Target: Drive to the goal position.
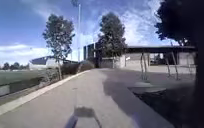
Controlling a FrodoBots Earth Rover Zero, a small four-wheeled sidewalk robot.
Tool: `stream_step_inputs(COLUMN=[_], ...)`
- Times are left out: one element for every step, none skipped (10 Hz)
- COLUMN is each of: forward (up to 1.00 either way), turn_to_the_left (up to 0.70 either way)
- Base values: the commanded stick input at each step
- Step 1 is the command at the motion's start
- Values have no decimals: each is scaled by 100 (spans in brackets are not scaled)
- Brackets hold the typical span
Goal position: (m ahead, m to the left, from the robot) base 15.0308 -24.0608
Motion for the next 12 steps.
stream_step_inputs(forward=[100, 100, 100, 100, 100, 100, 100, 100, 100, 100, 100, 100], turn_to_the_left=[0, 0, 0, 0, 0, 0, 0, 0, 0, 0, 0, 0])
